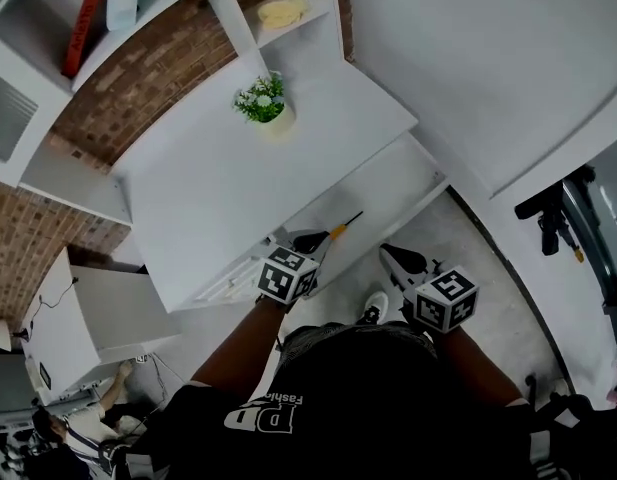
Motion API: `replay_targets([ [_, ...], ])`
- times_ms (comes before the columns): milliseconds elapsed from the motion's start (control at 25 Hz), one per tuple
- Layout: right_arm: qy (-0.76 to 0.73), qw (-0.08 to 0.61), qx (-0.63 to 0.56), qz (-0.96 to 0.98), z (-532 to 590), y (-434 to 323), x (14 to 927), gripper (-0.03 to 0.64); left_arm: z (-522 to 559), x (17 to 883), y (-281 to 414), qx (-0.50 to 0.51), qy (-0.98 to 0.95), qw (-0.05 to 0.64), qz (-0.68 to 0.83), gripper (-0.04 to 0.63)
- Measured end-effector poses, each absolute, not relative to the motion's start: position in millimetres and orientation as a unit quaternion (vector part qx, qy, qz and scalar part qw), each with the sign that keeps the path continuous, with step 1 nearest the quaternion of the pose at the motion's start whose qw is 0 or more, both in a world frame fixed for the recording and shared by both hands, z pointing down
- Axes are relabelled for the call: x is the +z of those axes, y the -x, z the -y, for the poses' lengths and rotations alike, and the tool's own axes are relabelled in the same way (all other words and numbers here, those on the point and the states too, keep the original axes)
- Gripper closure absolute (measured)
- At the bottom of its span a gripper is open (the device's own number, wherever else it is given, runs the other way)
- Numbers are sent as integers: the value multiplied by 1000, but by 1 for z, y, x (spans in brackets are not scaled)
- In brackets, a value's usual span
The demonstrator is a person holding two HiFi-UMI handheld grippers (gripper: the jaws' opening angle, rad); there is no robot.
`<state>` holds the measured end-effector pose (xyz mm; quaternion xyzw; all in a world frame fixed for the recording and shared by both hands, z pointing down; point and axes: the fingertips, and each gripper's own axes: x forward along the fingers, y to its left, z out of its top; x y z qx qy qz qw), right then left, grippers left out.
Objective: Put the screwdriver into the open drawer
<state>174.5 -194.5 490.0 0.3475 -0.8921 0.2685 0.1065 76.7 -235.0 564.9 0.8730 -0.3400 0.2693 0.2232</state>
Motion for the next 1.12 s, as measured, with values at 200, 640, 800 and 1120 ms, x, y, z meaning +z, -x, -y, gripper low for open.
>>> replay_targets([
  [200,-362,98,272,886,165,-135,485,614,183,544,-53,238,-881,238,332,577],
  [640,-392,95,257,878,76,-44,479,614,86,489,44,176,-902,221,327,577],
  [800,-409,94,259,870,42,-22,480,614,61,483,70,165,-907,216,322,577],
  [1120,-445,85,271,849,-1,-7,485,612,22,483,89,175,-917,212,291,577],
])
